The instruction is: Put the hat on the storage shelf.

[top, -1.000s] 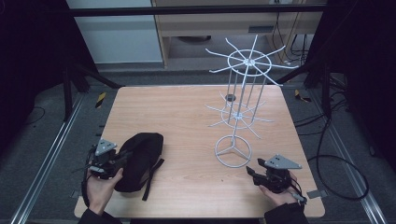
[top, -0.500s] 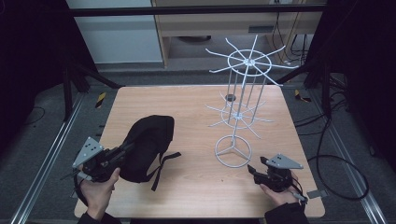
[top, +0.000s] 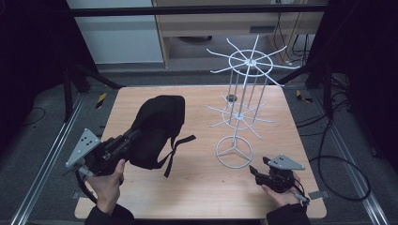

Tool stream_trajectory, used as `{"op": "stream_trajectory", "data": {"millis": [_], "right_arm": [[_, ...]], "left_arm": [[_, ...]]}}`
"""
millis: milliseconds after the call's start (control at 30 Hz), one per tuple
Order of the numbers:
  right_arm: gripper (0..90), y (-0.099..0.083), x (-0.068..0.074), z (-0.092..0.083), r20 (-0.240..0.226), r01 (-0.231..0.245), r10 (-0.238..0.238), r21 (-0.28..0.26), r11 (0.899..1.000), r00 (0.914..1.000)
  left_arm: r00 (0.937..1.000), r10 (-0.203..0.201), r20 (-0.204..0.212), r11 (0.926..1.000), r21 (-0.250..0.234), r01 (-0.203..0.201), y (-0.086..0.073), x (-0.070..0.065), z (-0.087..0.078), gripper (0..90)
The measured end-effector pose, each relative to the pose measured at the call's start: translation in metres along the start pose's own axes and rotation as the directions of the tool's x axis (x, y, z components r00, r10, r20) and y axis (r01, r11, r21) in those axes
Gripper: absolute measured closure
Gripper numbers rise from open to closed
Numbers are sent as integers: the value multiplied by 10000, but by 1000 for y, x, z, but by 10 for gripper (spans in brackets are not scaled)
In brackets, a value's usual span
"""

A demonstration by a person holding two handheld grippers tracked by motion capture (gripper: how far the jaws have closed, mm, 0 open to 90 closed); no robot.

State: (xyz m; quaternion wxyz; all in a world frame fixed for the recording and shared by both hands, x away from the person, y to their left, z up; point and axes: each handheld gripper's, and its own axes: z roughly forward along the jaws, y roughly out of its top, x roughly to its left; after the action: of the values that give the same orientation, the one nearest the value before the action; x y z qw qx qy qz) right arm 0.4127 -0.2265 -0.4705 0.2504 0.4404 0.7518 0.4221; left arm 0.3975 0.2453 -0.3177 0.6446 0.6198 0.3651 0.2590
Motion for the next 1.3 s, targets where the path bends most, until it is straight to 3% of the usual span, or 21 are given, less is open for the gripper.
{"op": "stream_trajectory", "data": {"millis": [267,433,700,1067,1300], "right_arm": [[364,0,0,0,15,30,-30,-13,10000,10000],[363,0,0,1,22,48,-48,-4,10000,10000],[361,0,0,1,14,54,-54,-7,10000,10000],[360,-1,-1,1,7,53,-53,4,10000,10000],[360,-1,0,1,-29,21,-21,7,10000,10000]], "left_arm": [[9992,97,382,9967,-807,-66,20,-13,1,816],[9980,128,622,9892,-1465,-35,36,-22,-1,816],[9954,226,929,9789,-2042,-32,54,-34,1,816],[9870,315,1574,9740,-2266,51,67,-51,20,816],[9812,240,1916,9833,-1818,115,67,-58,44,815]]}}
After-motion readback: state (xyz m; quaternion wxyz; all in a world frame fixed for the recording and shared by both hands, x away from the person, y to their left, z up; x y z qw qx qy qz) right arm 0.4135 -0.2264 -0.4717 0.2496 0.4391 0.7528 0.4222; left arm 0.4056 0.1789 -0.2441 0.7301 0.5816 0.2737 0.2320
